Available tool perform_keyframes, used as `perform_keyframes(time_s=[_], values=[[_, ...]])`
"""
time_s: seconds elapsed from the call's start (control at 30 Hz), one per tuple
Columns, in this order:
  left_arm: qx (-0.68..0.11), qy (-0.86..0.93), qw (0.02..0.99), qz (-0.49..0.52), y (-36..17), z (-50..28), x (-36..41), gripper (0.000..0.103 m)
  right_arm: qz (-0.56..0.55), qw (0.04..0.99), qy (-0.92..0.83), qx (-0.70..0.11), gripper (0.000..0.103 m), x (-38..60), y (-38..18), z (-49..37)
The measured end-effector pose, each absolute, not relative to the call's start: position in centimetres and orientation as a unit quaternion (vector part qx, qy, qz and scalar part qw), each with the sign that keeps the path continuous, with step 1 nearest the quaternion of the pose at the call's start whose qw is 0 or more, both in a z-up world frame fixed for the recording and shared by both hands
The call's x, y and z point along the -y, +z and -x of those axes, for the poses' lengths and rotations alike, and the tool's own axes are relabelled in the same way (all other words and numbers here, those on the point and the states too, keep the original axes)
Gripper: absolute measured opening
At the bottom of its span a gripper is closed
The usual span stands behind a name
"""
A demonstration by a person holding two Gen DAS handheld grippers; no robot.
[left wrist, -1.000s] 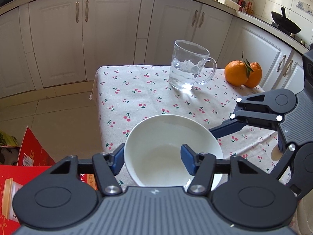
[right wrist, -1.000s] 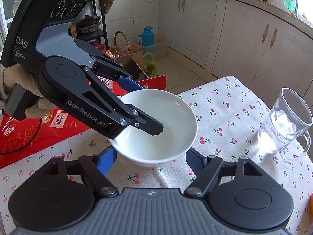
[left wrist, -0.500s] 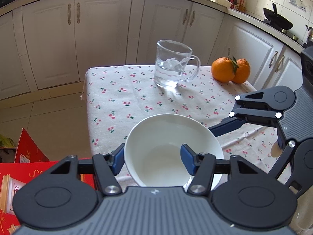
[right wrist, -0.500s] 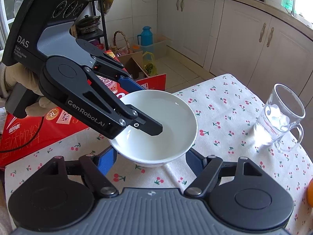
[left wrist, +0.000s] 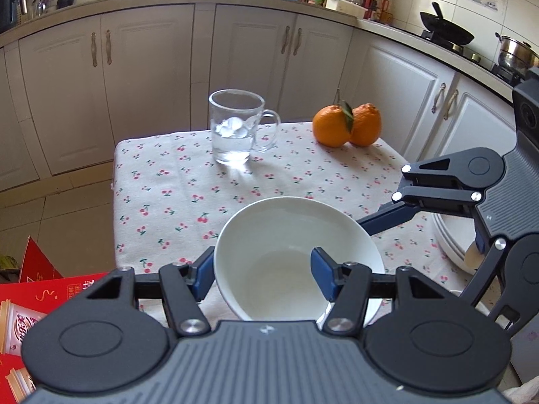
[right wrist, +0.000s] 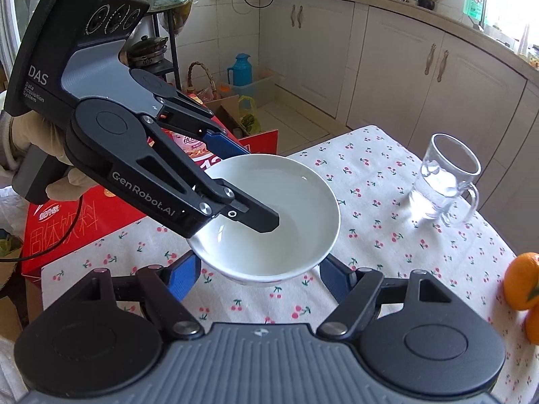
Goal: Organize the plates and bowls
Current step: 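Carry the bowls with the left gripper, lower onto the plate stack, open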
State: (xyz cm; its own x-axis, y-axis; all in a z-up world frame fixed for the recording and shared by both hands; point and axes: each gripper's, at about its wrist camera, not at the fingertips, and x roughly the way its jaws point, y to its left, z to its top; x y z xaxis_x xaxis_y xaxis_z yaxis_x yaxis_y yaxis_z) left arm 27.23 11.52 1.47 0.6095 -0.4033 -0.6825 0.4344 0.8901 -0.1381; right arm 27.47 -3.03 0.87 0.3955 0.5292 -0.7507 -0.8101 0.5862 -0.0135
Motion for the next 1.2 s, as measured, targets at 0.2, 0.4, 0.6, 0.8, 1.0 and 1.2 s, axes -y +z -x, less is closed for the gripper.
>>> perform_keyframes(time_s=[0.2, 0.4, 0.6, 0.8, 1.0, 1.2], values=[[-0.365, -0.242, 0.899, -0.028, 2.7, -25.1, -9.6, 0.059, 0.186, 0.821, 0.403, -0.36, 0.081, 4.8, 2.0, -25.3], [-0.357, -0.249, 0.899, -0.037, 3.7, -23.1, -7.7, 0.059, 0.184, 0.831, 0.389, -0.352, 0.081, 6.7, 2.9, -22.5], [-0.351, -0.261, 0.898, -0.043, 4.4, -21.3, -6.0, 0.059, 0.171, 0.84, 0.379, -0.349, 0.081, 8.8, 3.6, -20.2], [-0.347, -0.272, 0.896, -0.054, 4.7, -19.3, -4.3, 0.059, 0.165, 0.845, 0.371, -0.349, 0.081, 10.4, 3.8, -18.0], [-0.348, -0.279, 0.893, -0.059, 4.7, -17.8, -2.9, 0.059, 0.163, 0.847, 0.366, -0.349, 0.081, 11.6, 3.7, -16.3], [-0.354, -0.284, 0.889, -0.062, 4.1, -16.8, -1.9, 0.059, 0.157, 0.849, 0.362, -0.353, 0.081, 12.7, 3.3, -14.9]])
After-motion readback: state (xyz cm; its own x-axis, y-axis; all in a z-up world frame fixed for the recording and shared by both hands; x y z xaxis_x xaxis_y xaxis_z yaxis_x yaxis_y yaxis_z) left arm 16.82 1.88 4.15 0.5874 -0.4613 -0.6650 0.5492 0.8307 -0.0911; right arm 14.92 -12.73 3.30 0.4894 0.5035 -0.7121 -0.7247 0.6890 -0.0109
